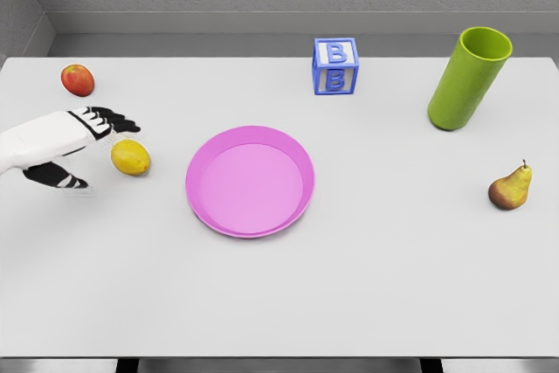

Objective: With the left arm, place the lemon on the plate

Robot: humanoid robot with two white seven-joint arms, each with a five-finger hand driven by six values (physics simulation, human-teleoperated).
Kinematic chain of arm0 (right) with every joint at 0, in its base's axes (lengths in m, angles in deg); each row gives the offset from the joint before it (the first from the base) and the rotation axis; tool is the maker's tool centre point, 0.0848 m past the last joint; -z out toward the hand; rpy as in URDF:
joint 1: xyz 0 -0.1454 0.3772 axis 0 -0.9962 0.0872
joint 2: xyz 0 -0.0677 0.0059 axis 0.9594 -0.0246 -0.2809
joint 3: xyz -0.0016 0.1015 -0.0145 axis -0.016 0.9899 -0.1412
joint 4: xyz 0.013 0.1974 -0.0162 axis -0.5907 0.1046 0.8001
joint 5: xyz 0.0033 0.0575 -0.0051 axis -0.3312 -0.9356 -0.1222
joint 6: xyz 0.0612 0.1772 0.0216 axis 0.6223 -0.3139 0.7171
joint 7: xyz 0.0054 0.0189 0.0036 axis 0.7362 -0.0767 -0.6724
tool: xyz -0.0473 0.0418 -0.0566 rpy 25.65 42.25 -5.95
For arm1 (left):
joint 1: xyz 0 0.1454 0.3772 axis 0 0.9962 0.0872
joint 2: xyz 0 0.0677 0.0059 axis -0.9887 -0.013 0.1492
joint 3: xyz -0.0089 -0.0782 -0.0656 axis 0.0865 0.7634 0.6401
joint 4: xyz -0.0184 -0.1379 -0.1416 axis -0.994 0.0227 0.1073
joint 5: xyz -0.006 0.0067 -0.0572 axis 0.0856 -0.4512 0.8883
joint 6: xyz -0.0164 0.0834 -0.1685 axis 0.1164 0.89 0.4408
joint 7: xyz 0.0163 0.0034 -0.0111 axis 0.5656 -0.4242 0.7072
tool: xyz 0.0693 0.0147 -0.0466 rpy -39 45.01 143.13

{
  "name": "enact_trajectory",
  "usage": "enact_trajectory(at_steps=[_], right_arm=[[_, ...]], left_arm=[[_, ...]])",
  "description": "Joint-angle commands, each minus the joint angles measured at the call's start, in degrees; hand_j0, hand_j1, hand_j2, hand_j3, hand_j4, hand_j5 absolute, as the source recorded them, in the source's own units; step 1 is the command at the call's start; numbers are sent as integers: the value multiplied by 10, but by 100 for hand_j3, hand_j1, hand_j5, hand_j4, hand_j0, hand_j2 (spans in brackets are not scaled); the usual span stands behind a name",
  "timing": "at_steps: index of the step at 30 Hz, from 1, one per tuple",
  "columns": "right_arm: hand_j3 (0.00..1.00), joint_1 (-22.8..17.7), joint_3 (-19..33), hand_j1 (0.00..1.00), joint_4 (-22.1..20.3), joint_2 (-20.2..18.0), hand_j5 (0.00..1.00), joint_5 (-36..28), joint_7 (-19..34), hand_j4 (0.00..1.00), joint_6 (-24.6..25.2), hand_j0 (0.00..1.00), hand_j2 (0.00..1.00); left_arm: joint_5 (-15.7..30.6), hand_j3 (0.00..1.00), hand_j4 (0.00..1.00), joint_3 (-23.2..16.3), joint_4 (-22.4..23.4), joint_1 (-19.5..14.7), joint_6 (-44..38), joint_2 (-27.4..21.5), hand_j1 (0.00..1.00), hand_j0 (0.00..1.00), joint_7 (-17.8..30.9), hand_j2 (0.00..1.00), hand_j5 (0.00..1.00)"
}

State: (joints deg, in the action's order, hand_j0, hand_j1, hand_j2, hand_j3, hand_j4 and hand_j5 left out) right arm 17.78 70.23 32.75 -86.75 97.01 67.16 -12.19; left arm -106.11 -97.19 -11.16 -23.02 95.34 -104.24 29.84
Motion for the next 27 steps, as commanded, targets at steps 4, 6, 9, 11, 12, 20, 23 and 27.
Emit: enact_trajectory(at_steps=[4, 6, 9, 11, 12, 20, 23, 27], right_arm=[[100, 0, 0, 100, 0, 0, 100, 0, 0, 100, 0, 100, 100], [100, 0, 0, 100, 0, 0, 100, 0, 0, 100, 0, 100, 100], [100, 0, 0, 100, 0, 0, 100, 0, 0, 100, 0, 100, 100], [100, 0, 0, 100, 0, 0, 100, 0, 0, 100, 0, 100, 100], [100, 0, 0, 100, 0, 0, 100, 0, -1, 100, 0, 100, 100], [100, 0, 0, 100, 0, 0, 100, 0, -1, 100, 0, 100, 100], [100, 0, 0, 100, 0, 0, 100, 0, -1, 100, 0, 100, 100], [100, 0, 0, 100, 0, 0, 100, 0, -1, 100, 0, 100, 100]], left_arm=[[-2, 100, 100, -69, 51, -43, -1, -2, 100, 100, 4, 100, 100], [-2, 100, 100, -74, 80, -59, -1, -2, 100, 100, 4, 100, 100], [-2, 100, 100, -101, 89, -75, -1, 1, 100, 100, 4, 100, 100], [-2, 100, 100, -107, 102, -79, -1, 2, 100, 100, 4, 100, 100], [0, 100, 100, -107, 107, -85, -1, 3, 100, 100, 4, 100, 100], [-38, 100, 100, -128, 146, -120, -1, 43, 100, 100, 4, 100, 100], [-41, 100, 100, -129, 146, -125, -1, 56, 100, 100, 5, 100, 100], [-50, 100, 100, -157, 147, -140, -1, 74, 100, 100, 5, 100, 100]])
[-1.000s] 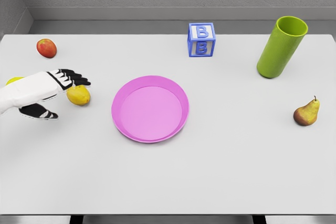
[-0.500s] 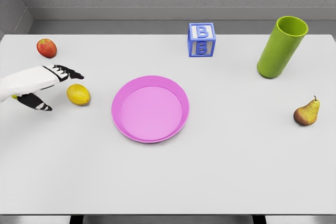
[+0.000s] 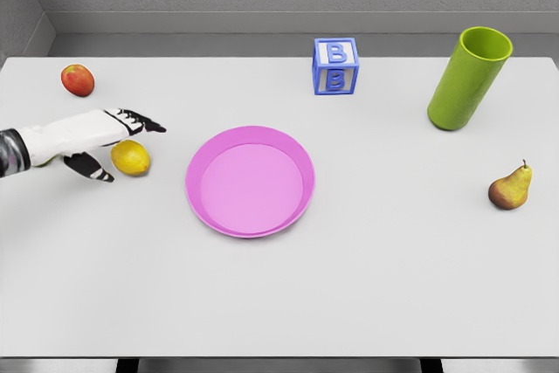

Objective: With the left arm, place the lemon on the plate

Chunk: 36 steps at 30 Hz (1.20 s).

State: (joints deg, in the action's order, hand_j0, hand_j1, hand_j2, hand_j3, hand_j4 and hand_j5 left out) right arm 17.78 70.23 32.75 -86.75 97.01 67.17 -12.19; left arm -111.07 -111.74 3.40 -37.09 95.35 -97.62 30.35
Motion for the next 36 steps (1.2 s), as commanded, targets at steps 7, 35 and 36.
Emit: enact_trajectory(at_steps=[7, 35, 36], right_arm=[[100, 0, 0, 100, 0, 0, 100, 0, 0, 100, 0, 100, 100], [100, 0, 0, 100, 0, 0, 100, 0, 0, 100, 0, 100, 100], [100, 0, 0, 100, 0, 0, 100, 0, 0, 100, 0, 100, 100]], left_arm=[[-30, 100, 100, -21, 3, -6, -1, 8, 100, 100, 0, 100, 100], [-60, 66, 66, -45, 2, -14, -1, 7, 66, 66, 0, 66, 66], [-60, 66, 66, -45, 2, -15, -1, 7, 66, 66, 0, 66, 66]])
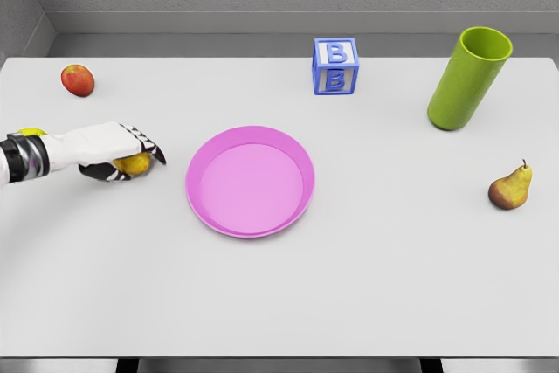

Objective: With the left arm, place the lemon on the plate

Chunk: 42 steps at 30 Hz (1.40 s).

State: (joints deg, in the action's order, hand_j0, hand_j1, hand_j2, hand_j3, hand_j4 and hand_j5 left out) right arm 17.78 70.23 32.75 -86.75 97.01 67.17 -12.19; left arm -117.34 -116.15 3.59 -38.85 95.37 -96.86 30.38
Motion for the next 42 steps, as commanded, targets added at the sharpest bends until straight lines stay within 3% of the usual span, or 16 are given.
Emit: enact_trajectory(at_steps=[1, 7, 15, 26, 42], right_arm=[[100, 0, 0, 100, 0, 0, 100, 0, 0, 100, 0, 100, 100], [100, 0, 0, 100, 0, 0, 100, 0, 0, 100, 0, 100, 100], [100, 0, 0, 100, 0, 0, 100, 0, 0, 100, 0, 100, 100], [100, 0, 0, 100, 0, 0, 100, 0, 0, 100, 0, 100, 100], [100, 0, 0, 100, 0, 0, 100, 0, 0, 100, 0, 100, 100]], left_arm=[[2, 64, 64, -1, 0, 0, -1, 0, 64, 64, 0, 64, 64], [-3, 51, 51, -2, 0, -4, -1, 0, 51, 51, 12, 51, 51], [-1, 51, 51, -2, -4, -7, -1, 0, 51, 51, 14, 51, 51], [7, 51, 51, 6, -56, -19, -1, 3, 51, 51, 34, 51, 51], [22, 51, 51, -5, -136, -20, -1, 75, 51, 51, 42, 51, 51]])
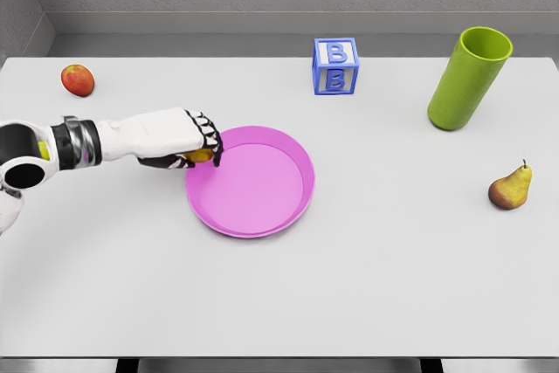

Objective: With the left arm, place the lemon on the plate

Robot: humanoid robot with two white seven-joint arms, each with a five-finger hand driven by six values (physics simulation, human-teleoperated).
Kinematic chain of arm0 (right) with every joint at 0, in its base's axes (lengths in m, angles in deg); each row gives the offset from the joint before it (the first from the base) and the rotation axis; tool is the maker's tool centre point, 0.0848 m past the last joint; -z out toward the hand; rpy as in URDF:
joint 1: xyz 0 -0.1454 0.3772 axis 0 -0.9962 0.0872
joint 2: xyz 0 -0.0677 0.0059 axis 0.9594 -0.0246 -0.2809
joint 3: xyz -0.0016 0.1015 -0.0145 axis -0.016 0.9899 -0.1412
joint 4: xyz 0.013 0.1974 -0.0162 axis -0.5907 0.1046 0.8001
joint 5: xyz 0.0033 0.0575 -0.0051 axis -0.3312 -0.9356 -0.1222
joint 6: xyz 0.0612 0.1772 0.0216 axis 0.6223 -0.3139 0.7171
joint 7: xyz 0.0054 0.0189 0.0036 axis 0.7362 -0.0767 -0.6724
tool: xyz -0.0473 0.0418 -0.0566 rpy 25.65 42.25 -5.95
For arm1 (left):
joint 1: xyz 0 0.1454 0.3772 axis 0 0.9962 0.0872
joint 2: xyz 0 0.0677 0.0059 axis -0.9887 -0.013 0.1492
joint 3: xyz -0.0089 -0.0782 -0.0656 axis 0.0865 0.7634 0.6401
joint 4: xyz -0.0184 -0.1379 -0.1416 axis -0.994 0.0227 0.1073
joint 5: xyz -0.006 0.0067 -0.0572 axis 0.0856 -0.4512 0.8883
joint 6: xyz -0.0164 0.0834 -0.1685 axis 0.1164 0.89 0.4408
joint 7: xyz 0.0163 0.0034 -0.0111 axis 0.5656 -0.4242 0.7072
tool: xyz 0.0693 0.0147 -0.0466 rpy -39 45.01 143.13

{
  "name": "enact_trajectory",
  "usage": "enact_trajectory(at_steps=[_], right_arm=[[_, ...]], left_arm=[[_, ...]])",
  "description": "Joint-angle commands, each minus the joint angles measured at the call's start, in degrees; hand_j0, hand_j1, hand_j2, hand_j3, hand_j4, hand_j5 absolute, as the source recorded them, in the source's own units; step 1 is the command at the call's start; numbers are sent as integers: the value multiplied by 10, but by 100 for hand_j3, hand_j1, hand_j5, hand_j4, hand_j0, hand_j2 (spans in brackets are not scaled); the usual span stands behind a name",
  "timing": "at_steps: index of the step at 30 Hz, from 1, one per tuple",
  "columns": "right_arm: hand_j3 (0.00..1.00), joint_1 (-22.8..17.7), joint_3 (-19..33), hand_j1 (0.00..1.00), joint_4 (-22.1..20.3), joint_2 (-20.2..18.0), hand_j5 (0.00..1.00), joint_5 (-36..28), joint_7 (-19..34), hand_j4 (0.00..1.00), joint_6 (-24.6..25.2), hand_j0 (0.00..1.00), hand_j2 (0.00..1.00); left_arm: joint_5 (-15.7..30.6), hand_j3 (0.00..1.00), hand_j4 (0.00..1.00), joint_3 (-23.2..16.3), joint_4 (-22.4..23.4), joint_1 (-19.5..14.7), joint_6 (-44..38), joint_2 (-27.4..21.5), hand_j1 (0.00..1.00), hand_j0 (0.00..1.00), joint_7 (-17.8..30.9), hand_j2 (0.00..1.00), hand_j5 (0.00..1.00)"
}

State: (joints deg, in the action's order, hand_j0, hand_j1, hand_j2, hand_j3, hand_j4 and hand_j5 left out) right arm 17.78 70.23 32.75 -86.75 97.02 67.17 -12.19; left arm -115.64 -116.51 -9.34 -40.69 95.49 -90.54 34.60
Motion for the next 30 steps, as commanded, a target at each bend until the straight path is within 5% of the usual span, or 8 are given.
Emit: enact_trajectory(at_steps=[1, 9, 10, 11, 16, 21, 24, 30], right_arm=[[100, 0, 0, 100, 0, 0, 100, 0, 0, 100, 0, 100, 100], [100, 0, 0, 100, 0, 0, 100, 0, -1, 100, 0, 100, 100], [100, 0, 0, 100, 0, 0, 100, 0, 0, 100, 0, 100, 100], [100, 0, 0, 100, 0, 0, 100, 0, 0, 100, 0, 100, 100], [100, 0, 0, 100, 0, 0, 100, 0, 0, 100, 0, 100, 100], [100, 0, 0, 100, 0, 0, 100, 0, 0, 100, 0, 100, 100], [100, 0, 0, 100, 0, 0, 100, 0, 0, 100, 0, 100, 100], [100, 0, 0, 100, 0, 0, 100, 0, 0, 100, 0, 100, 100]], left_arm=[[5, 51, 51, -2, -20, 0, -3, 13, 51, 51, 0, 51, 51], [4, 53, 53, -52, -57, 0, -3, 40, 53, 53, 0, 53, 53], [5, 68, 68, -52, -56, 0, -3, 41, 68, 68, 0, 68, 68], [7, 100, 100, -51, -56, -3, -3, 41, 100, 100, 0, 100, 100], [5, 100, 100, -42, -49, -7, -3, 37, 100, 100, 0, 100, 100], [34, 100, 100, 65, -33, 5, -3, -49, 100, 100, 0, 100, 100], [104, 100, 100, 123, 76, 30, -3, -84, 100, 100, 0, 100, 100], [124, 100, 100, 124, 88, 42, -3, -108, 100, 100, 0, 100, 100]])
